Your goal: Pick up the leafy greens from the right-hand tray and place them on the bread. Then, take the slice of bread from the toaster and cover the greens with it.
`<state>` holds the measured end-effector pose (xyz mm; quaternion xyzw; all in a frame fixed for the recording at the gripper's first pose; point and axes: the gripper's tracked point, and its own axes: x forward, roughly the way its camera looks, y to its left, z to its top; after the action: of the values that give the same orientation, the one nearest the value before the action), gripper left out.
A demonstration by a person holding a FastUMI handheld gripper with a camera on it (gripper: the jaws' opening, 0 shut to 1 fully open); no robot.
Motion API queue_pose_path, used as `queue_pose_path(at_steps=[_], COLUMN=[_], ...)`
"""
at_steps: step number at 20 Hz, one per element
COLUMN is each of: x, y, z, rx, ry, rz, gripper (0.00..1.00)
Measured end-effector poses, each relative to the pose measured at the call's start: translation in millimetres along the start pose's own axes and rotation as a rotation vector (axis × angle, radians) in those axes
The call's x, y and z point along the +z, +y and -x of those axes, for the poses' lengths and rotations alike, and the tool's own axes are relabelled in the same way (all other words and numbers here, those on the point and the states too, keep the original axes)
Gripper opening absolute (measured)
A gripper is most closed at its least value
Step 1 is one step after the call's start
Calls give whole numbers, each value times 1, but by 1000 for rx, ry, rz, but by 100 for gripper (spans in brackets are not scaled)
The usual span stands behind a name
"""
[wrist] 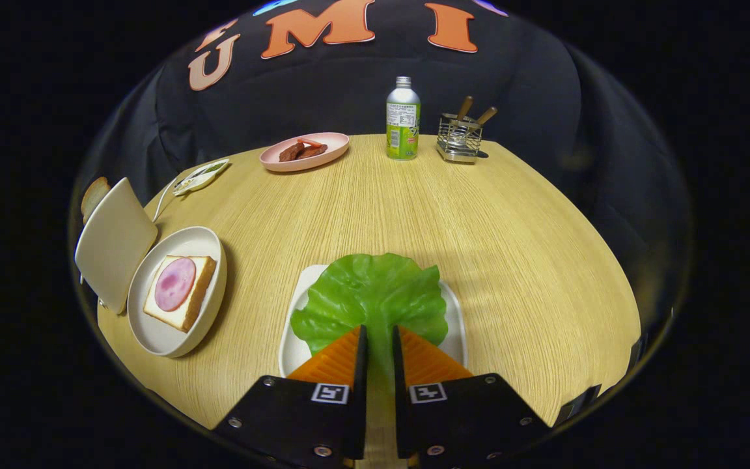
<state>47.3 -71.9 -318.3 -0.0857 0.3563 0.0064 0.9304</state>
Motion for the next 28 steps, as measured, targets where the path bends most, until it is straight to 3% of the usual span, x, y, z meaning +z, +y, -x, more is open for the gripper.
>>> queue_pose_path(at_steps=[2, 6, 16, 28], x=[1, 4, 55, 76], y=[1, 2, 51, 175], z=[1, 5, 47, 68], rx=[1, -12, 85, 264], ry=[3, 0, -88, -105], rz=[-3, 8, 5, 103], gripper=[9, 2, 1, 1])
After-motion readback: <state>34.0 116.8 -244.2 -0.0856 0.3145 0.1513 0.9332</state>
